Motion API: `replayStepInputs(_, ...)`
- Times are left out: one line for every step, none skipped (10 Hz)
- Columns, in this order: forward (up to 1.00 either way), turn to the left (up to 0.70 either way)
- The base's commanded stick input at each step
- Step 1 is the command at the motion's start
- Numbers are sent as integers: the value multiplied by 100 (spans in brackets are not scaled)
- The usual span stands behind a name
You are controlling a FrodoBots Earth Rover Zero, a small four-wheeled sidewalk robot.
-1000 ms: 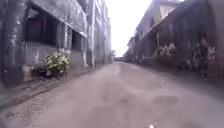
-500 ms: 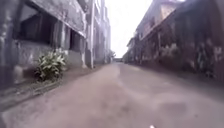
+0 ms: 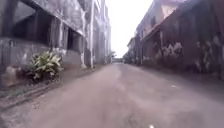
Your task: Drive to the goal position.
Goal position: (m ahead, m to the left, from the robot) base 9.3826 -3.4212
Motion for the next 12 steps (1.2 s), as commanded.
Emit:
replayStepInputs(50, 0)
replayStepInputs(50, 0)
replayStepInputs(50, 0)
replayStepInputs(50, 0)
replayStepInputs(50, 0)
replayStepInputs(50, 0)
replayStepInputs(50, 0)
replayStepInputs(50, 0)
replayStepInputs(50, 0)
replayStepInputs(50, 0)
replayStepInputs(50, 0)
replayStepInputs(50, 0)
